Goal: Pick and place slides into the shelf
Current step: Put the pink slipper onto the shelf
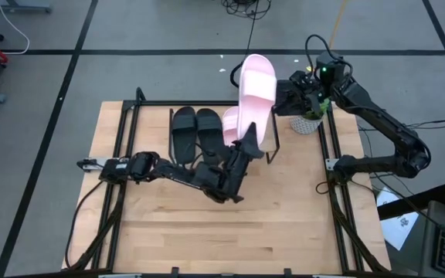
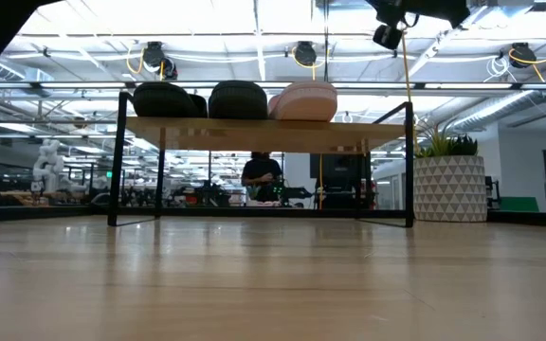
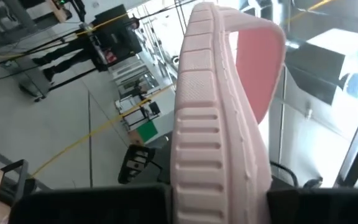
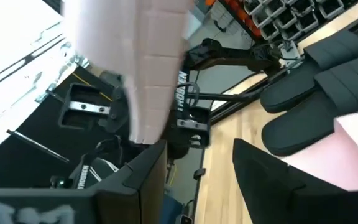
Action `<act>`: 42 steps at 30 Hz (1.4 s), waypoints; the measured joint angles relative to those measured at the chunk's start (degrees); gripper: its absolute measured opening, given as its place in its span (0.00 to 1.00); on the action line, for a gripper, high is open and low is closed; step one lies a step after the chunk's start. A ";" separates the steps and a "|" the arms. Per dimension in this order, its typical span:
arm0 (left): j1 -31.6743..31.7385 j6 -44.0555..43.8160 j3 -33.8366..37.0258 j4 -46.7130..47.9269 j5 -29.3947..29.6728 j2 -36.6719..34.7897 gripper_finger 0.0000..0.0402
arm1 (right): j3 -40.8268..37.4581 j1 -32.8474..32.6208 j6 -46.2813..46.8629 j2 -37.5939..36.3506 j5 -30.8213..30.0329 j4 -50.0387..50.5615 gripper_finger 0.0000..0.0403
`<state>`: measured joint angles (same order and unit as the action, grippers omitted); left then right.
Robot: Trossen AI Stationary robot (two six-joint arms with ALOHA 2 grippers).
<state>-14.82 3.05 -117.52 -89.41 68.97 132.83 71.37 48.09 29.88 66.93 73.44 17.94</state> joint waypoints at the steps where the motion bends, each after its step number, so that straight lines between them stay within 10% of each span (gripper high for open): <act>1: -0.42 1.41 -0.94 0.02 0.07 0.06 0.12 | 0.00 0.40 -0.69 -0.15 0.00 1.12 0.43; 10: -6.70 7.22 -4.66 0.34 0.04 -0.04 0.12 | 0.00 8.69 -0.64 -1.72 -0.25 2.90 0.43; 18: -10.94 -9.25 -4.26 17.54 6.97 0.09 0.12 | 0.02 19.55 14.13 -2.40 -1.61 -13.49 0.43; 25: -11.53 -39.69 -4.22 44.16 19.78 0.09 0.12 | 0.05 26.77 29.48 -2.44 -1.51 -30.65 0.43; 31: -10.30 -84.39 -4.19 74.19 20.27 1.24 0.12 | 0.09 27.01 30.37 -2.55 -1.28 -31.02 0.43; 42: -4.78 -83.29 -5.70 61.91 20.85 6.89 0.12 | 0.09 26.82 30.32 -2.51 -1.17 -31.00 0.43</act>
<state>-19.60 -80.24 -123.21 -27.50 89.82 139.72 71.46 74.91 60.20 64.42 72.27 -13.06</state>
